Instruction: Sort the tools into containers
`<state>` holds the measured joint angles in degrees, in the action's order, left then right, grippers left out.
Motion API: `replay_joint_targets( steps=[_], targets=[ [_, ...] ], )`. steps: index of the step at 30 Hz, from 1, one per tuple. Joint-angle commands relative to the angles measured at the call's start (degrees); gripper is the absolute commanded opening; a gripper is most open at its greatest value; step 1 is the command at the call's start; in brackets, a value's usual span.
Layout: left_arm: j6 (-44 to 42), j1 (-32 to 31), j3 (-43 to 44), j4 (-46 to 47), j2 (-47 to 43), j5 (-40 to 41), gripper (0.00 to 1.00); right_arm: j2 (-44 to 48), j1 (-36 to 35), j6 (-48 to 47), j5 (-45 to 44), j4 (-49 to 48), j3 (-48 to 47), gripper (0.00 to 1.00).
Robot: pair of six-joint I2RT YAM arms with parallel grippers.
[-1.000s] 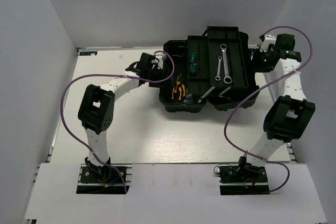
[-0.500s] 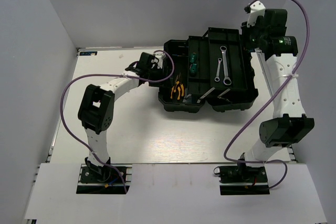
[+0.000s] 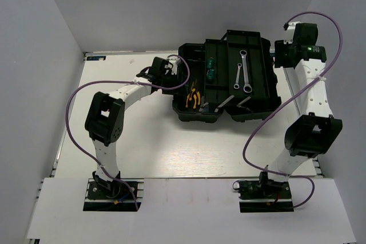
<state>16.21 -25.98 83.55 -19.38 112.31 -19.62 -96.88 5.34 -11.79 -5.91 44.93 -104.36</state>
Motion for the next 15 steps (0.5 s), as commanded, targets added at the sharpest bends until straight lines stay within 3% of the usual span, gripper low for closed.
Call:
replay_joint_targets(
  steps=[1, 8, 15],
  targets=[
    [-0.83, -0.13, 1.27, -0.31, 1.42, -1.30, 0.60, -0.76, 1.51, 0.72, 3.25, -0.89, 2.31, 0.60],
    [-0.83, -0.13, 1.27, -0.31, 1.42, -1.30, 0.60, -4.01, 3.09, 0.37, 12.58, -0.54, 6.00, 0.60],
    [-0.83, -0.13, 1.27, -0.31, 1.42, -1.30, 0.60, -7.27, 4.06, 0.81, 15.23, -2.03, 7.41, 0.60]
  ],
)
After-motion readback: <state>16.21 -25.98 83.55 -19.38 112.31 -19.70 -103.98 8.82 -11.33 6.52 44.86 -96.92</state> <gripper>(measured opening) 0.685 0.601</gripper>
